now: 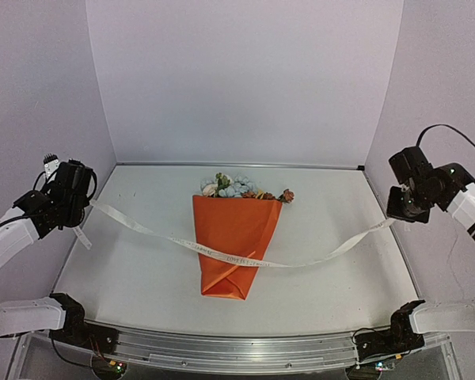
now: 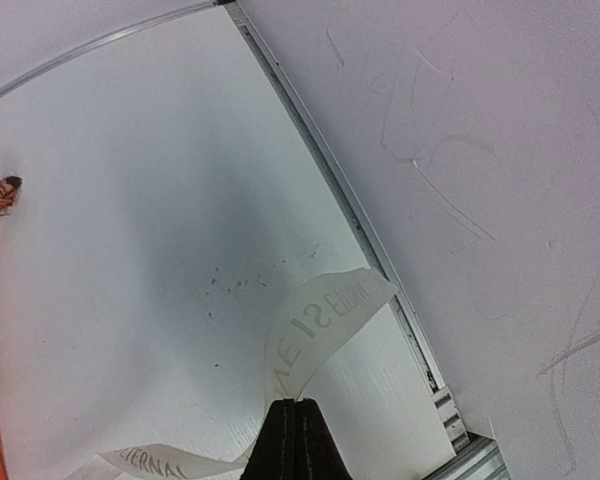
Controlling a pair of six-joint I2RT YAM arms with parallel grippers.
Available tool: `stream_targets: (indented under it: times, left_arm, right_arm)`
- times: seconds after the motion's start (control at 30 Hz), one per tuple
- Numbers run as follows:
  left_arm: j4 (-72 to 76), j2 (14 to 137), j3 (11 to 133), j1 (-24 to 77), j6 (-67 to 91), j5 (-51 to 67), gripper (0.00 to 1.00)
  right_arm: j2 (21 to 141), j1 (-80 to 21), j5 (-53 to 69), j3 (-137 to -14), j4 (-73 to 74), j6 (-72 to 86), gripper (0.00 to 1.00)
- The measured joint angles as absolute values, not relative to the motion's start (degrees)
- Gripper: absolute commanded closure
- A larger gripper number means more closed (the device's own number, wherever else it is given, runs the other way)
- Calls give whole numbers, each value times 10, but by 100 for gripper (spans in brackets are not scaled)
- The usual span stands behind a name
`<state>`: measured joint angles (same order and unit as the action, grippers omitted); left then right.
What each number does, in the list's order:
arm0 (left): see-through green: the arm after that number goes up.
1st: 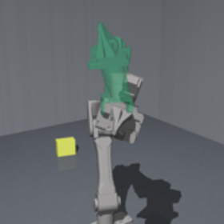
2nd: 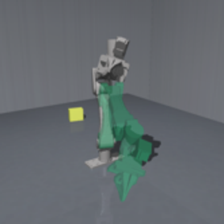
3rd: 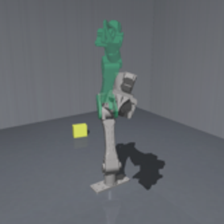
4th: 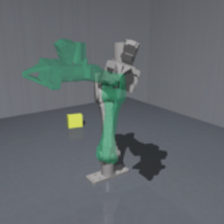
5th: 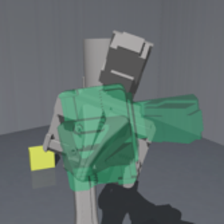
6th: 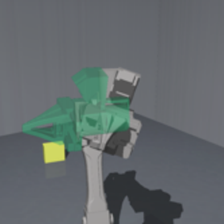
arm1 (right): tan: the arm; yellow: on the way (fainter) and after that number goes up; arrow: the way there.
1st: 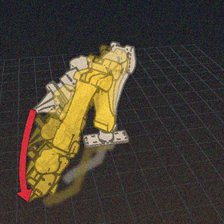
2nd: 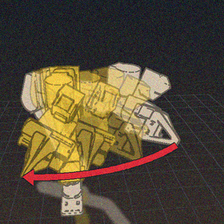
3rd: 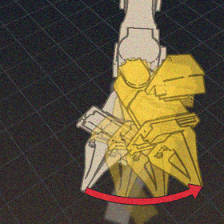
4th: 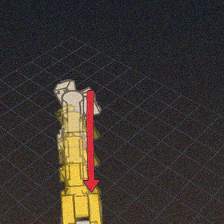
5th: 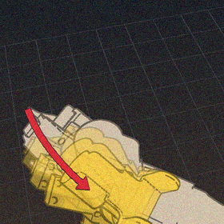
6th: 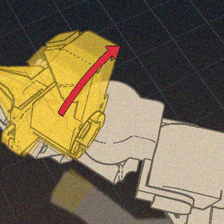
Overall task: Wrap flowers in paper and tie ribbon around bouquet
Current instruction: Straighten the ribbon at the center of the board.
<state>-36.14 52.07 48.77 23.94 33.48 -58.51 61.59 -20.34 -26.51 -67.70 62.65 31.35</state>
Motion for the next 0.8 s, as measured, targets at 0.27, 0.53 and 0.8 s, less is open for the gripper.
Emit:
stream_targets:
  times: [0.27,0.53,0.8]
  left_arm:
    - [-373,558,386,239,443,-509,100]
    - [-398,600,376,232,528,-493,88]
    - [-399,601,376,172,541,-469,82]
  right_arm:
    - [661,-196,-274,-611,642,335,100]
    - [715,-181,-269,-589,643,353,100]
    - [715,-166,-258,-578,643,360,100]
